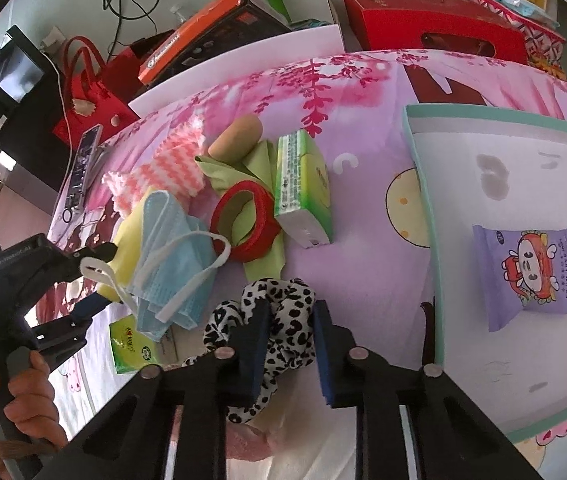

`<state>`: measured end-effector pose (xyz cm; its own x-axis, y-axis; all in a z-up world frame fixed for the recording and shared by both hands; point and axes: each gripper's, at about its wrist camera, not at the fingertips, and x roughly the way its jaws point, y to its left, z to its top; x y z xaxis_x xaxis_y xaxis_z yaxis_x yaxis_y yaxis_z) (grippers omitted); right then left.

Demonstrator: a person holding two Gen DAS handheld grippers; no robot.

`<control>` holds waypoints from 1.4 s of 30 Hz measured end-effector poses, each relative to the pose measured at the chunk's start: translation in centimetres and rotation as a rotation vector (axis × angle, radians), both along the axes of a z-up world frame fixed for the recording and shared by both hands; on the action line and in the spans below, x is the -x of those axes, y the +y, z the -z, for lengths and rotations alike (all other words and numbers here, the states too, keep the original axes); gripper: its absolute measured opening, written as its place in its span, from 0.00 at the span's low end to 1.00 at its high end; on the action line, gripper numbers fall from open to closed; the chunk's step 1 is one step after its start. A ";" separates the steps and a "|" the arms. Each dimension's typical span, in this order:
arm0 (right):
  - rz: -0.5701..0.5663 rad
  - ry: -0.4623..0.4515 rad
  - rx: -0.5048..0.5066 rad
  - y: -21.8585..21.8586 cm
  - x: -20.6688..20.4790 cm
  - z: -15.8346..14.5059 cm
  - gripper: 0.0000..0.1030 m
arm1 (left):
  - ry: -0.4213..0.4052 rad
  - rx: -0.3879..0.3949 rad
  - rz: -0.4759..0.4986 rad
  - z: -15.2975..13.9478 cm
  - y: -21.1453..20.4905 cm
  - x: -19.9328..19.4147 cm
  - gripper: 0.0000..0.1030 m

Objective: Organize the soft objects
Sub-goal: 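Lift the yellow sponge with the left gripper while the right gripper grasps the blue mask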

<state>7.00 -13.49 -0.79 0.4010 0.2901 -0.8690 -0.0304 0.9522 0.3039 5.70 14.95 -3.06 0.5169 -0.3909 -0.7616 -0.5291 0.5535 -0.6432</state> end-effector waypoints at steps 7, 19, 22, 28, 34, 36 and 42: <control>0.006 -0.009 -0.013 -0.3 0.1 -0.2 0.17 | -0.044 -0.030 -0.028 -1.9 0.5 1.0 0.35; 0.053 -0.120 -0.024 -1.7 1.4 -3.4 0.16 | -0.158 -0.238 -0.062 -7.1 0.1 2.2 0.35; 0.066 -0.164 -0.024 -2.0 1.7 -4.4 0.16 | -0.191 -0.272 -0.081 -8.2 0.3 2.8 0.35; 0.090 -0.192 -0.028 -2.7 2.0 -5.1 0.16 | -0.265 -0.346 -0.087 -10.6 -0.3 3.6 0.35; 0.098 -0.153 0.022 -3.1 1.8 -4.3 0.16 | -0.282 -0.352 -0.039 -11.2 -1.9 3.4 0.35; 0.095 -0.131 0.016 -3.2 1.6 -3.8 0.16 | -0.273 -0.338 -0.015 -10.8 -2.4 3.1 0.35; 0.084 -0.102 0.033 -3.0 1.4 -3.0 0.19 | -0.253 -0.362 0.033 -10.7 -4.3 2.6 0.35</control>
